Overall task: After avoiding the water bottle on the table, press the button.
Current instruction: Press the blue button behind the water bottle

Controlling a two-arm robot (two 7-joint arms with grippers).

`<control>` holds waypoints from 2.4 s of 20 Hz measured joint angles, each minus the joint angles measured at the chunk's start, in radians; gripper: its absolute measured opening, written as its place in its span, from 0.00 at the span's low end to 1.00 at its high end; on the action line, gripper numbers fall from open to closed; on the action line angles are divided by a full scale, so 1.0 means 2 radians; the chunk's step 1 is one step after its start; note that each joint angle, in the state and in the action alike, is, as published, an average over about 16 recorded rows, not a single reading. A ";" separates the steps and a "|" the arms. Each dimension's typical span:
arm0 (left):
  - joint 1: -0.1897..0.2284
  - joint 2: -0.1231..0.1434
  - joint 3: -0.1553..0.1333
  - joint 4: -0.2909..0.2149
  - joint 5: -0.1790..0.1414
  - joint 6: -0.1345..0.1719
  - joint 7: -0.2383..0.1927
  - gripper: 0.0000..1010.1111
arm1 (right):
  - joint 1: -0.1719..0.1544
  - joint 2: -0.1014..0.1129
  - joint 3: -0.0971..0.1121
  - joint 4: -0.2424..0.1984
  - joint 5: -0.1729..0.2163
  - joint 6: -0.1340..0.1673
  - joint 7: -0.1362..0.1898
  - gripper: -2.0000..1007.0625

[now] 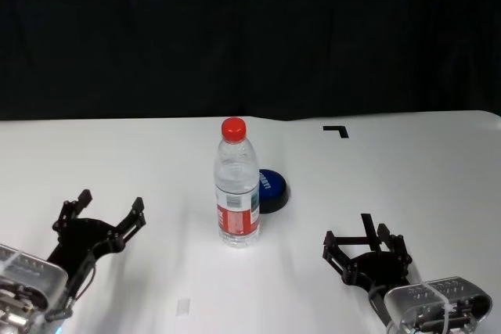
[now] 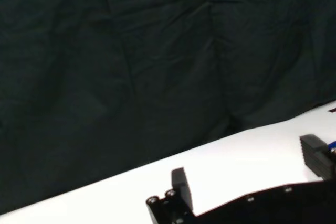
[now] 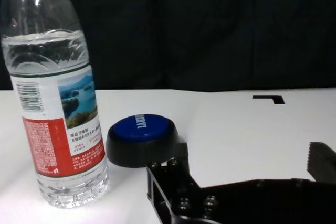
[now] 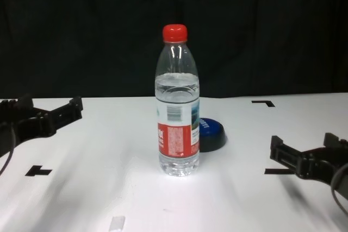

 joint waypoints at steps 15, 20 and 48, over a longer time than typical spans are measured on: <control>0.052 -0.021 -0.024 -0.036 0.010 0.007 0.009 1.00 | 0.000 0.000 0.000 0.000 0.000 0.000 0.000 1.00; 0.063 -0.027 -0.027 -0.041 0.013 0.008 0.011 1.00 | 0.000 0.000 0.000 0.000 0.000 0.000 0.000 1.00; -0.020 -0.012 -0.014 0.022 0.026 0.006 -0.012 1.00 | 0.000 0.000 0.000 0.000 0.000 0.000 0.000 1.00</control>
